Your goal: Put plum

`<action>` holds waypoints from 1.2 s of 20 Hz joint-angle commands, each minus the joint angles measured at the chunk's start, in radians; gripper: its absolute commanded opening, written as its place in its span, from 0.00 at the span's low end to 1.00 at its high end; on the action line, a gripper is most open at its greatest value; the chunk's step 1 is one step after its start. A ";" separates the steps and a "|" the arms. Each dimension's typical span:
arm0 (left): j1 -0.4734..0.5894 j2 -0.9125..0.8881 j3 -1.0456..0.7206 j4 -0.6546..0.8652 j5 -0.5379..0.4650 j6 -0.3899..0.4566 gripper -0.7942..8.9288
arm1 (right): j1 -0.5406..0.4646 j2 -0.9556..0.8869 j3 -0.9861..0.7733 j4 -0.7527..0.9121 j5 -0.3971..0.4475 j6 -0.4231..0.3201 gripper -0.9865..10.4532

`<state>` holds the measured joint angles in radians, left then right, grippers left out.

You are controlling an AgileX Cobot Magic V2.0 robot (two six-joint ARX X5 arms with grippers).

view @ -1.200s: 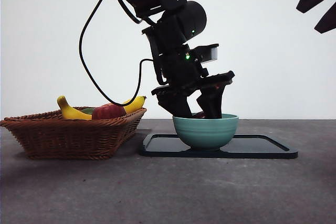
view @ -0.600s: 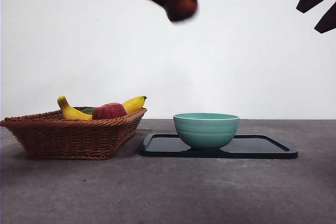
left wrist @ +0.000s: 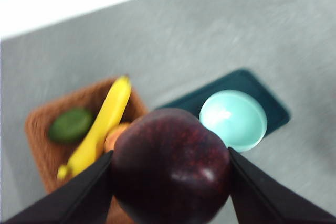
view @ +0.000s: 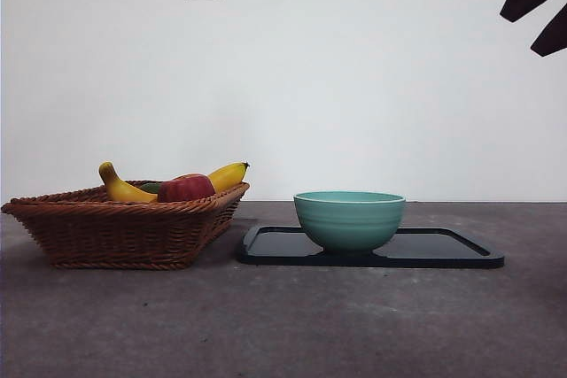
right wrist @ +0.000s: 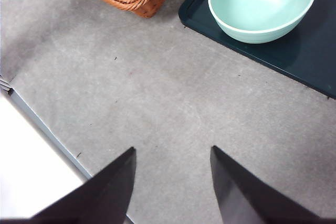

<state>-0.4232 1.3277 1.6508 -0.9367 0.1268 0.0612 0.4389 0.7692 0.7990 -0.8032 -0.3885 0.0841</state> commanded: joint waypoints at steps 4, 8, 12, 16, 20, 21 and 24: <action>0.058 -0.062 -0.311 0.197 -0.002 -0.002 0.30 | 0.006 0.005 0.007 0.010 0.003 0.005 0.28; 0.092 -0.050 -0.517 0.381 -0.002 0.000 0.30 | 0.007 0.005 0.007 0.009 0.003 0.006 0.28; 0.123 -0.020 -0.682 0.587 -0.004 0.006 0.30 | 0.007 0.005 0.007 0.009 0.003 0.006 0.28; 0.143 0.066 -0.743 0.699 -0.005 0.015 0.30 | 0.007 0.005 0.007 0.009 0.003 0.006 0.28; 0.147 0.178 -0.743 0.754 -0.005 0.034 0.30 | 0.007 0.005 0.007 0.009 0.003 0.007 0.28; 0.148 0.205 -0.743 0.768 -0.007 0.042 0.30 | 0.006 0.005 0.007 0.008 0.003 0.008 0.28; 0.148 0.263 -0.743 0.796 -0.024 0.059 0.30 | 0.007 0.005 0.007 0.006 0.003 0.010 0.28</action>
<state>-0.2749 1.5745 0.9009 -0.1528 0.1062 0.0990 0.4389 0.7692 0.7990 -0.8036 -0.3885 0.0841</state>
